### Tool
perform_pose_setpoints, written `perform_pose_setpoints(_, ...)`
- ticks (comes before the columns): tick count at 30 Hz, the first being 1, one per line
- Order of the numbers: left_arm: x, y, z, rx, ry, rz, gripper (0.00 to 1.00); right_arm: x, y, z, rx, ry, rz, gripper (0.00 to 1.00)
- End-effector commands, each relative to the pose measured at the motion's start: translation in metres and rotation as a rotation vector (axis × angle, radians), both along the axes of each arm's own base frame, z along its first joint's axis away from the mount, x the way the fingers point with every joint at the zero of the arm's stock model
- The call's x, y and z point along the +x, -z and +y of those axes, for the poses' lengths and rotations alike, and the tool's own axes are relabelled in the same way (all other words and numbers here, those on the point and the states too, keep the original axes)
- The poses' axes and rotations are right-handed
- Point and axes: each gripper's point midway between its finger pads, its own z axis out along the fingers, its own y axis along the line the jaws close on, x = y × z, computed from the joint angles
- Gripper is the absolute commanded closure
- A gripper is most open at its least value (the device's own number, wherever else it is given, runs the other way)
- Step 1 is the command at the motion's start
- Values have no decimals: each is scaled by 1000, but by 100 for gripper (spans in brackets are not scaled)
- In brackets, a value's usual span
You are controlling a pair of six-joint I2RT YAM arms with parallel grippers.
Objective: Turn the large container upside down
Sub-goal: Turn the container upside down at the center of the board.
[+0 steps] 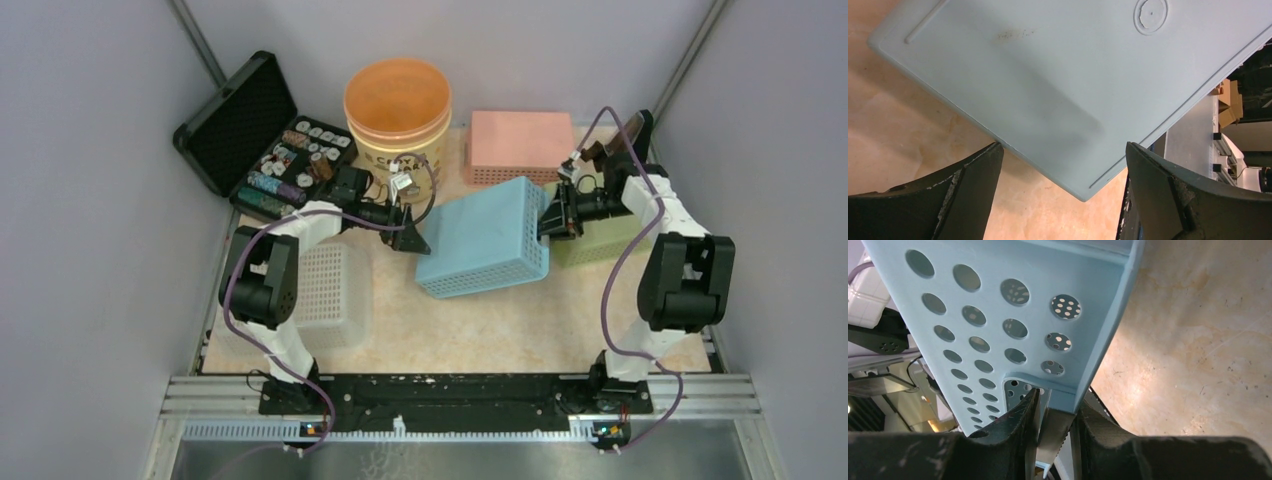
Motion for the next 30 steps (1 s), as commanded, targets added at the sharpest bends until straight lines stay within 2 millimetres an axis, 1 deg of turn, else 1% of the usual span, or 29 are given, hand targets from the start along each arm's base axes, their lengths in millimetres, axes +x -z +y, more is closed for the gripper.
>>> perform_pose_setpoints(1,0,-20,4,-33,38,-62,1,12,-3,11,7,-49,-74,73)
perform_pose_setpoints(5,-1,-21,16,-26,32,-70,1,17,0,14,8,-52,-74,73)
perform_pose_setpoints(11,-2,-28,30,-20,22,-98,1,19,3,18,4,-62,-89,73)
perform_pose_setpoints(13,-4,-31,34,-15,20,-105,1,16,4,25,2,-88,-98,73)
perform_pose_setpoints(18,-10,-33,44,-10,20,-121,1,14,12,32,-10,-112,-115,73)
perform_pose_setpoints(24,-15,-30,55,-7,11,-131,1,15,24,37,-10,-129,-124,72)
perform_pose_setpoints(30,-17,-20,65,12,-15,-132,1,15,35,40,-4,-138,-130,71)
